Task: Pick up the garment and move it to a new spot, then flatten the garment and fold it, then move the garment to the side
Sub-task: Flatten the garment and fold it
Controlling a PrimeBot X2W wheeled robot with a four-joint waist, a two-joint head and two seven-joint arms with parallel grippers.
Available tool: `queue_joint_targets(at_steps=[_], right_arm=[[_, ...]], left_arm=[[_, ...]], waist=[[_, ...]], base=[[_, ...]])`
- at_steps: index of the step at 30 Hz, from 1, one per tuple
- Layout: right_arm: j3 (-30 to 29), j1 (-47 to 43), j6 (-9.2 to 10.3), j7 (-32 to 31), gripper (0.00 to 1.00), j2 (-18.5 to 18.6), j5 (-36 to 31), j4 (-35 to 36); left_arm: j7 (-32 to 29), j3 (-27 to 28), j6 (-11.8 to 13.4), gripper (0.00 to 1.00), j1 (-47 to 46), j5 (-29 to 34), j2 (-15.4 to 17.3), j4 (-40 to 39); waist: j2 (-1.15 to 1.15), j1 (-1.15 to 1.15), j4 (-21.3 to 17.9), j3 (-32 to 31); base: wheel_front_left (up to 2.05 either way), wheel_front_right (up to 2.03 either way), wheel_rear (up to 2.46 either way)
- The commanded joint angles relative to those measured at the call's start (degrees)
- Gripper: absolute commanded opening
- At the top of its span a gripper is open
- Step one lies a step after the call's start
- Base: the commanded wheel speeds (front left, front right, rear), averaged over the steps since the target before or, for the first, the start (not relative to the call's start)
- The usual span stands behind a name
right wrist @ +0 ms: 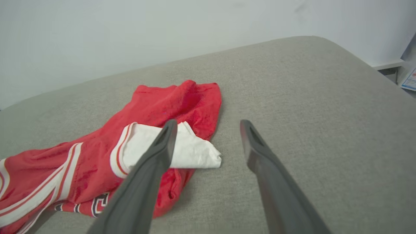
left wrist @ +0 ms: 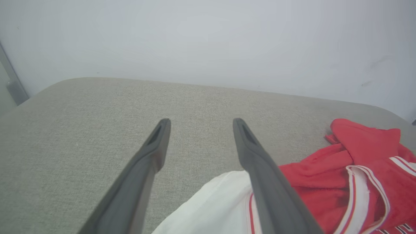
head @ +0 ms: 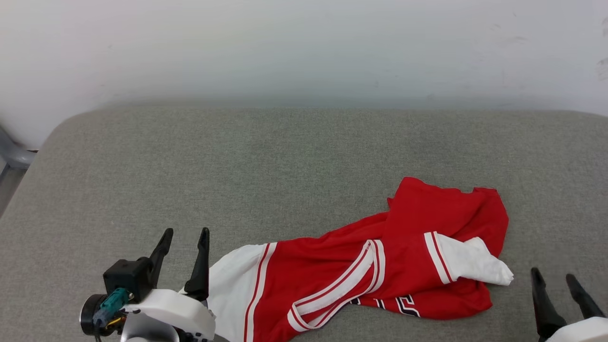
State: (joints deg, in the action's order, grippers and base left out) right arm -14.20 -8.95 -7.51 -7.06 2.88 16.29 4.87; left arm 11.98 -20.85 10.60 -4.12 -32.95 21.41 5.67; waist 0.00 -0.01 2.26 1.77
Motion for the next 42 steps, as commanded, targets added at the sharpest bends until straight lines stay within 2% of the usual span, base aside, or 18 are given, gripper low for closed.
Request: queue_joint_targets(at_steps=[1,6,11,20,24,25,26,27,32,37,42], right_arm=[[-0.5,-0.7,0.04,-2.1,1.00,0.0,-0.2,-1.4],[-2.3,1.6,0.04,-9.5,1.00,0.0,-1.8,-7.0],[-1.9,6.6,0.04,-15.5,1.00,2.2,-1.5,-12.1],[3.3,15.9,0.04,-23.9,1.00,8.2,0.1,-20.5],[5.9,16.8,0.04,-28.2,1.00,9.4,1.4,-24.6],[6.7,16.6,0.02,-29.6,0.45,9.5,1.8,-25.5],[7.2,16.4,0.02,-30.5,0.04,9.6,2.3,-26.0],[7.4,16.2,0.02,-31.0,0.00,9.4,2.9,-26.1],[6.6,16.5,0.04,-28.7,0.00,10.4,3.0,-22.3],[3.2,16.2,0.04,-23.5,0.00,10.3,0.1,-13.1],[-1.5,11.6,0.04,-23.0,0.00,8.2,-2.5,-2.2]], left_arm=[[0.6,-0.4,0.4,1.00,-0.9,0.9,-0.2,-1.2],[0.6,-1.5,1.2,1.00,-1.0,2.5,-0.4,-4.0],[0.1,-2.0,1.5,1.00,-1.8,3.1,-0.4,-6.4],[0.2,-2.3,1.3,1.00,-3.6,2.9,-0.8,-7.1],[0.5,-2.4,1.1,1.00,-4.3,2.7,-1.3,-6.5],[0.5,-2.4,1.2,1.00,-4.3,2.7,-1.3,-6.3],[0.6,-2.3,1.1,1.00,-4.3,2.6,-1.3,-6.1],[0.8,-2.3,1.2,1.00,-4.3,2.6,-1.3,-5.9],[0.9,-1.9,1.5,1.00,-3.5,2.4,-1.1,-5.3],[0.7,-1.8,1.9,1.00,-2.8,2.2,-0.8,-4.9],[0.4,-2.0,2.3,1.00,-2.0,2.1,-0.7,-5.1]], waist=[[0.00,0.01,0.0,-0.1],[0.00,0.01,0.4,0.5],[0.00,0.01,1.2,2.1],[0.00,0.01,3.2,6.1],[0.00,0.01,3.8,7.0],[0.00,0.01,3.9,7.0],[0.00,0.01,4.0,7.0],[0.00,0.01,4.0,7.0],[0.00,0.01,3.5,6.5],[0.00,0.01,2.3,5.3],[0.00,0.01,1.4,3.5]], base=[[0.00,0.00,0.00],[0.00,0.00,0.00],[0.00,0.00,0.00],[0.00,0.00,0.00],[0.00,0.00,0.00],[0.00,0.00,0.00],[0.00,0.00,0.00],[0.00,0.00,0.00],[0.00,0.00,0.00],[0.00,0.00,0.00],[0.00,0.00,0.00]])
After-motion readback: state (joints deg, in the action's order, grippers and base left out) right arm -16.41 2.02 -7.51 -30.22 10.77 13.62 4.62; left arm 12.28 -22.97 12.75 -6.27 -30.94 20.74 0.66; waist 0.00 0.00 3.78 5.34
